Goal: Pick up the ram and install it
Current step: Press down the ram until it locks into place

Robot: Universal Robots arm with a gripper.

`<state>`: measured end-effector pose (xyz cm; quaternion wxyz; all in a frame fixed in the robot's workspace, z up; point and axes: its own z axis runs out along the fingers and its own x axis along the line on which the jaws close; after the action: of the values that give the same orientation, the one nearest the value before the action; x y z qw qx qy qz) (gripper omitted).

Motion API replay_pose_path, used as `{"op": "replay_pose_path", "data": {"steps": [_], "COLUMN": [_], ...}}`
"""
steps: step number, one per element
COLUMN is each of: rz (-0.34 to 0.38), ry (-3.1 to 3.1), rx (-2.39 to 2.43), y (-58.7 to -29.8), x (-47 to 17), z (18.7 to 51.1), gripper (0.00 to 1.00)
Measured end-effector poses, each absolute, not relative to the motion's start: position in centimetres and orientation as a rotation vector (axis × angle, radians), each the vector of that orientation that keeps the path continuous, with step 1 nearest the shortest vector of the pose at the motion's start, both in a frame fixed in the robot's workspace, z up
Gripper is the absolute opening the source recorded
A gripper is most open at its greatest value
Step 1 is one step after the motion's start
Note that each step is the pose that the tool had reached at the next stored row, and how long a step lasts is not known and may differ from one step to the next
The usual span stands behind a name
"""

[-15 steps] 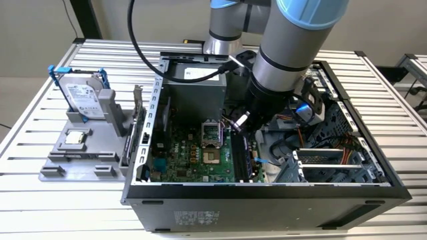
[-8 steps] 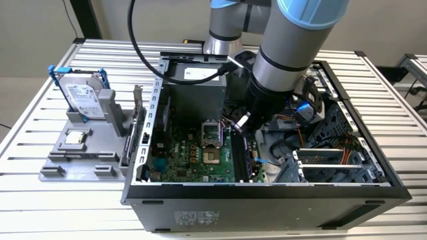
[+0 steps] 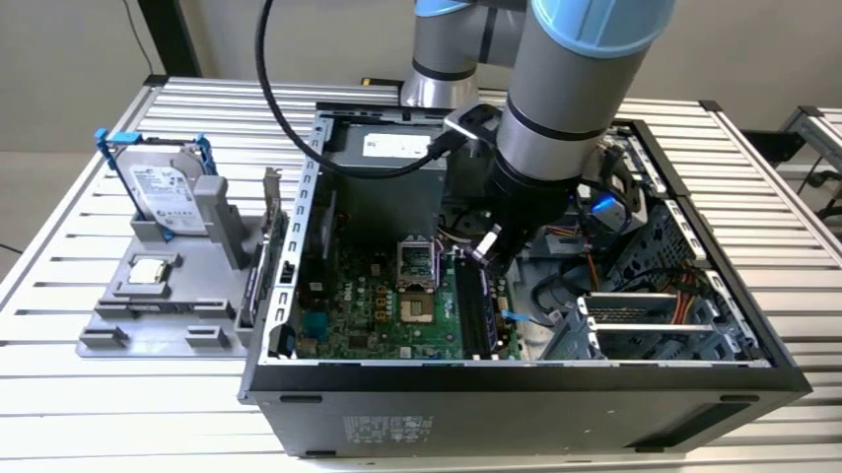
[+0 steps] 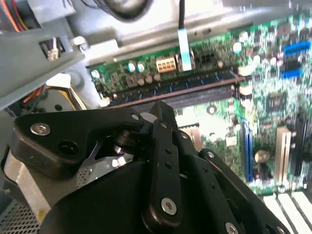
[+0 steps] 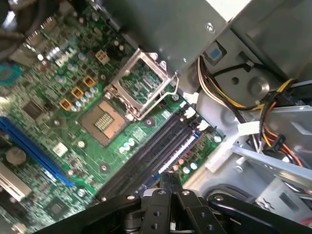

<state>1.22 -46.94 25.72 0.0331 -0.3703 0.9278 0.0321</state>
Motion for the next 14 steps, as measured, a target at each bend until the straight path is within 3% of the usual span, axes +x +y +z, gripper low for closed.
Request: {"op": "replay_pose_path", "data": {"steps": [14], "rz": [0.103], "ry": [2.703], "rx": [-1.448], "y": [-46.94], "x": [1.22], "z": [25.59], "gripper": [0.00]}}
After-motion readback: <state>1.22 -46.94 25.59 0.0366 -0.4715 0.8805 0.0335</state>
